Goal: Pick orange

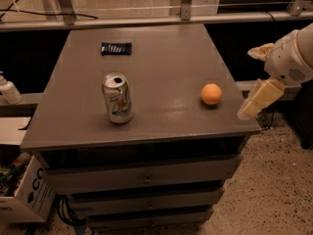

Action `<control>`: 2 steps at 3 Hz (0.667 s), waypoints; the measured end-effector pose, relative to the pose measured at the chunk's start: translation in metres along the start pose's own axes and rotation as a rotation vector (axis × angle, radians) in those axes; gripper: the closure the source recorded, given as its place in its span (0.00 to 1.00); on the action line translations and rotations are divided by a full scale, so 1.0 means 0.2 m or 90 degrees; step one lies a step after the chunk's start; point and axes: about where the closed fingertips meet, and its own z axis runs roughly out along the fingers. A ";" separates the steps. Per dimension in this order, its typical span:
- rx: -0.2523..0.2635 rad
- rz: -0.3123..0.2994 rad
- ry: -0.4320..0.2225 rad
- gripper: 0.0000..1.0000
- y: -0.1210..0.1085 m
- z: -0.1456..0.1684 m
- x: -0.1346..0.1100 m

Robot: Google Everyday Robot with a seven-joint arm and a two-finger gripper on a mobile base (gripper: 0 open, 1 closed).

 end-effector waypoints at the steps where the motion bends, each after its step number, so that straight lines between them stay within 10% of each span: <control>1: -0.019 0.024 -0.039 0.00 -0.03 0.15 -0.04; 2: -0.039 0.045 -0.066 0.00 -0.03 0.27 -0.07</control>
Offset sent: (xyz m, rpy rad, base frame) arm 0.0533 0.0531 -0.0737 0.2584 0.0997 0.0000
